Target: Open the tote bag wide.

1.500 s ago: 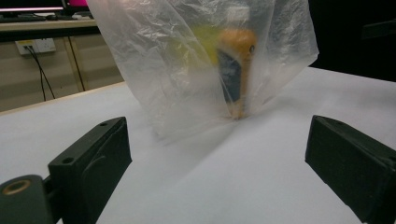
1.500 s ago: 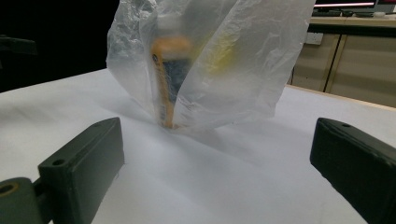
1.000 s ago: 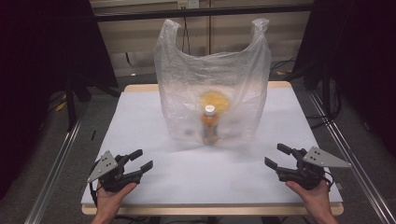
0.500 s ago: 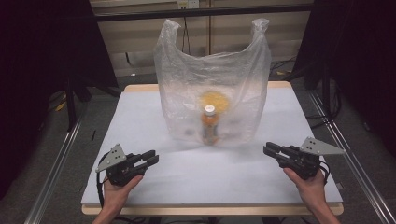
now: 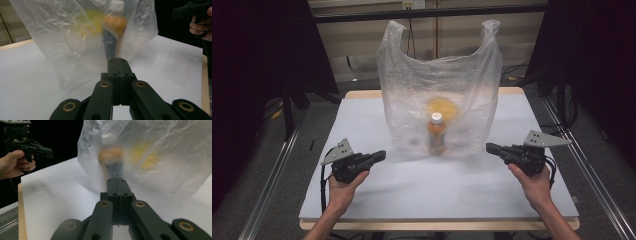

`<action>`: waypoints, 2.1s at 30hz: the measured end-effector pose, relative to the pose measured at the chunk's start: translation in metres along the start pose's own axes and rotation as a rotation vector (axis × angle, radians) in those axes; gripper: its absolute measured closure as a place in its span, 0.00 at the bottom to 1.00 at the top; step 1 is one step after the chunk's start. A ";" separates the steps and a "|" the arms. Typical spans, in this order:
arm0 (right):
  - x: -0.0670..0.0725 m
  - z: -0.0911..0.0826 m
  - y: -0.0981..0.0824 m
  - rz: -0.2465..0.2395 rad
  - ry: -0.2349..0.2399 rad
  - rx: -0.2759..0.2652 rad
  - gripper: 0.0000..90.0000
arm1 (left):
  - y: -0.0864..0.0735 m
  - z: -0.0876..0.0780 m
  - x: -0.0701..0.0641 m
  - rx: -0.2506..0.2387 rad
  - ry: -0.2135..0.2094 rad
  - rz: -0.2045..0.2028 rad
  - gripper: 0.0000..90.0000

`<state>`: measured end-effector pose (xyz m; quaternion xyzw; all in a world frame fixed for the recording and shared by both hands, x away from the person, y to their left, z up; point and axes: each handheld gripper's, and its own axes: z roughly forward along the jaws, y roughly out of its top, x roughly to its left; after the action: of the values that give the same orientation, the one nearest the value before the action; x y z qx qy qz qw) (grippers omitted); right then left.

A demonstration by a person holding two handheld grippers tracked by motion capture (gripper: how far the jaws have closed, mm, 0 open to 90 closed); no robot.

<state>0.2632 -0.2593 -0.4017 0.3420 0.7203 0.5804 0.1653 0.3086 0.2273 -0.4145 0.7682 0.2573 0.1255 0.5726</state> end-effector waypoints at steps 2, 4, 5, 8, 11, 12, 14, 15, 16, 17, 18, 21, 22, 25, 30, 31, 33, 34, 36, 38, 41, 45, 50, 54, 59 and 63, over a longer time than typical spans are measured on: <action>-0.002 0.003 0.005 0.002 0.005 -0.006 1.00 | 0.005 0.004 0.003 0.002 -0.016 0.003 1.00; -0.003 0.006 0.011 0.000 0.008 -0.011 1.00 | 0.009 0.009 0.005 -0.006 -0.037 -0.006 1.00; -0.004 0.008 0.014 -0.002 0.009 -0.015 1.00 | 0.012 0.012 0.005 -0.006 -0.022 -0.009 1.00; -0.005 0.014 0.023 -0.013 0.010 -0.009 1.00 | 0.018 0.019 0.010 -0.015 -0.052 -0.014 1.00; -0.008 0.021 0.031 -0.019 0.019 -0.004 1.00 | 0.023 0.024 0.012 -0.029 -0.054 -0.022 1.00; -0.009 0.023 0.033 -0.015 0.025 -0.005 1.00 | 0.030 0.029 0.015 -0.032 -0.057 -0.017 1.00; -0.010 0.026 0.035 -0.014 0.029 -0.004 1.00 | 0.040 0.033 0.018 -0.039 -0.059 -0.014 1.00; -0.010 0.028 0.035 -0.014 0.030 0.000 1.00 | 0.046 0.036 0.020 -0.043 -0.060 -0.009 1.00; -0.010 0.030 0.035 -0.017 0.032 0.000 1.00 | 0.052 0.039 0.022 -0.050 -0.057 -0.010 1.00; -0.010 0.031 0.035 -0.013 0.034 0.004 1.00 | 0.058 0.041 0.024 -0.051 -0.059 -0.006 1.00; -0.010 0.032 0.035 -0.014 0.038 0.005 1.00 | 0.064 0.044 0.026 -0.053 -0.052 0.001 1.00; -0.011 0.035 0.039 -0.015 0.039 0.001 1.00 | 0.081 0.054 0.026 -0.050 -0.059 0.016 1.00; -0.011 0.036 0.042 -0.017 0.043 -0.003 1.00 | 0.086 0.058 0.026 -0.048 -0.062 0.030 1.00; -0.013 0.040 0.054 -0.027 0.040 -0.012 1.00 | 0.099 0.067 0.025 -0.058 -0.078 0.038 1.00; -0.019 0.048 0.072 -0.034 0.034 -0.020 1.00 | 0.112 0.080 0.027 -0.064 -0.086 0.037 1.00; -0.019 0.050 0.075 -0.036 0.033 -0.019 1.00 | 0.114 0.082 0.028 -0.063 -0.085 0.038 1.00; -0.021 0.054 0.082 -0.043 0.035 -0.019 1.00 | 0.118 0.086 0.028 -0.064 -0.087 0.038 1.00; -0.022 0.060 0.089 -0.047 0.035 -0.014 1.00 | 0.120 0.089 0.029 -0.065 -0.090 0.034 1.00; -0.022 0.063 0.093 -0.052 0.032 -0.010 1.00 | 0.124 0.094 0.031 -0.069 -0.090 0.023 1.00; -0.023 0.071 0.100 -0.054 0.033 -0.004 1.00 | 0.128 0.100 0.033 -0.066 -0.091 0.021 1.00; -0.024 0.076 0.104 -0.058 0.031 -0.001 1.00 | 0.138 0.109 0.037 -0.076 -0.099 0.012 1.00; -0.024 0.087 0.110 -0.042 0.041 0.001 1.00 | 0.153 0.119 0.040 -0.085 -0.107 0.011 1.00; -0.022 0.094 0.114 -0.052 0.043 0.013 1.00 | 0.177 0.130 0.045 -0.085 -0.104 0.023 1.00; -0.023 0.096 0.117 -0.052 0.041 0.015 1.00 | 0.195 0.137 0.048 -0.095 -0.109 0.031 1.00; -0.025 0.100 0.120 -0.047 0.046 0.010 1.00 | 0.216 0.150 0.049 -0.096 -0.117 0.023 1.00; -0.026 0.100 0.120 -0.048 0.046 0.012 1.00 | 0.224 0.160 0.051 -0.071 -0.090 0.034 1.00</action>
<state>0.3815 -0.1937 -0.3194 0.3122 0.7355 0.5795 0.1605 0.4854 0.0768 -0.2584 0.7564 0.2137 0.1097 0.6084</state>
